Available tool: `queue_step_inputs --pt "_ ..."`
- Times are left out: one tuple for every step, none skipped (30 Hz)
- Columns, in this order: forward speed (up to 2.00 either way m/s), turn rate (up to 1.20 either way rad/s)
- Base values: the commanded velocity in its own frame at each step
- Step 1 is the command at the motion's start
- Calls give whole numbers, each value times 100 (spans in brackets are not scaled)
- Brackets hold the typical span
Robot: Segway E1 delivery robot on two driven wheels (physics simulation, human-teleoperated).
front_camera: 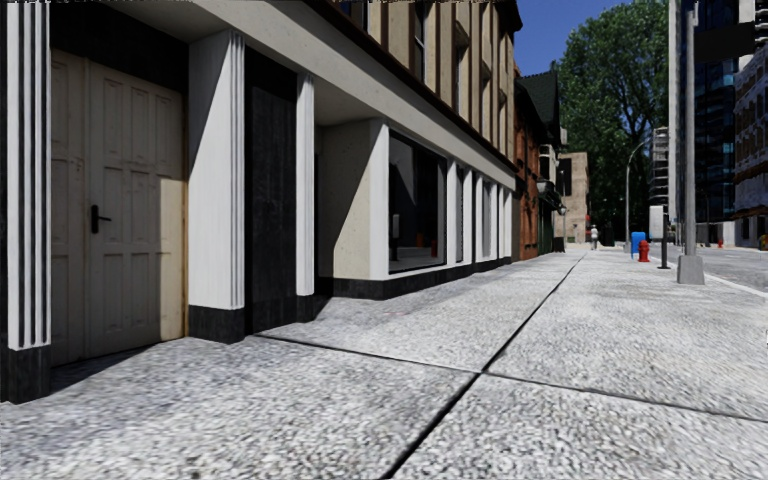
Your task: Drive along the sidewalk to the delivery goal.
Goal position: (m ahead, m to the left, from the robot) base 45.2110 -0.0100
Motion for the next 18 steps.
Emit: queue_step_inputs --pt "200 -47" --pt "200 -47" --pt "200 -47" --pt "200 -47" --pt "200 -47" --pt "200 -47" --pt "200 -47" --pt "200 -47" --pt "200 -47" --pt "200 -47" --pt "200 -47" --pt "200 -47" --pt "200 -47" --pt "200 -47" --pt "200 -47" --pt "200 -47" --pt "200 -47" --pt "200 -47"
